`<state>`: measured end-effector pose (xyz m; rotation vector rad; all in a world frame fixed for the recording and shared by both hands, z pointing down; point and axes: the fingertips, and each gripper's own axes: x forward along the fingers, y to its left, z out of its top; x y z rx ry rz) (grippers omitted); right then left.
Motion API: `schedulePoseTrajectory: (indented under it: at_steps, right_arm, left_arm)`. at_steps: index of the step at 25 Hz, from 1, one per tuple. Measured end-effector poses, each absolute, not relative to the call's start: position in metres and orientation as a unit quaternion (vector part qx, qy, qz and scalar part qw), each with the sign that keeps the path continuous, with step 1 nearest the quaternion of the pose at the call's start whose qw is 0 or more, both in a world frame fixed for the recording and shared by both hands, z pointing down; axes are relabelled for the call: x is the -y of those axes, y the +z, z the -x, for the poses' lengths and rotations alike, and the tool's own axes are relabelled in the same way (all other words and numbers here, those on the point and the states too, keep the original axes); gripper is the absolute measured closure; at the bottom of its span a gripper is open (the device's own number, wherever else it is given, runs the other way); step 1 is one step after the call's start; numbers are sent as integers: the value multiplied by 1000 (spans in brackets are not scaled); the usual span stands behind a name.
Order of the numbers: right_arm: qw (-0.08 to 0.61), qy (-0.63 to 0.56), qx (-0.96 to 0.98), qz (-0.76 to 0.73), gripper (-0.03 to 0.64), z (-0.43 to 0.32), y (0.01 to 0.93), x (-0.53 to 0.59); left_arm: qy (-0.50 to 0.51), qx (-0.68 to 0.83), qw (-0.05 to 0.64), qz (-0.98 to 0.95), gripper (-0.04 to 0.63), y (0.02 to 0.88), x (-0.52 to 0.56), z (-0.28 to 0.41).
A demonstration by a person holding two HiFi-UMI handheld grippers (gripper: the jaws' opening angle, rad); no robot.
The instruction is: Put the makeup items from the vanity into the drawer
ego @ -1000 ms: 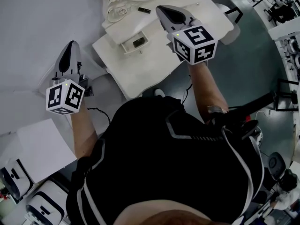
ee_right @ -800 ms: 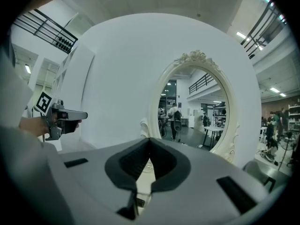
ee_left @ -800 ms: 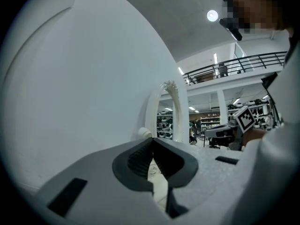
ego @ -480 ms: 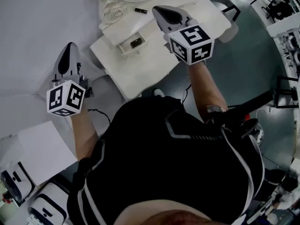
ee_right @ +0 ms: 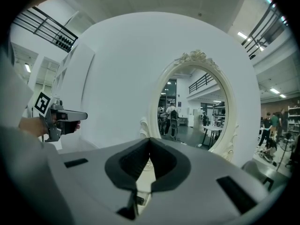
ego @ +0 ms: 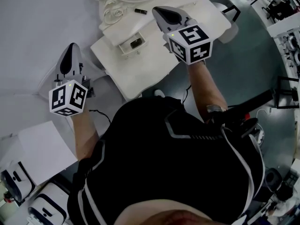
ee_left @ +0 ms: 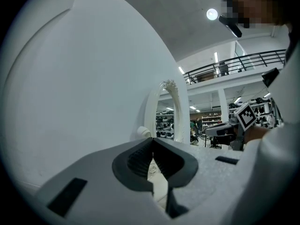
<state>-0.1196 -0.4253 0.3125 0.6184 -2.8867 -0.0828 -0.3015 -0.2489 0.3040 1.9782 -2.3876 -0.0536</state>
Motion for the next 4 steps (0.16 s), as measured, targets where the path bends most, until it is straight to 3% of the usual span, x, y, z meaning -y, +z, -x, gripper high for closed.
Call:
schedulePoseTrajectory:
  at_steps: [4]
  right_arm:
    - [96,-22,972,-214,612,118,313,428]
  left_arm:
    - [-10,773,16,-635,591,303,249,301]
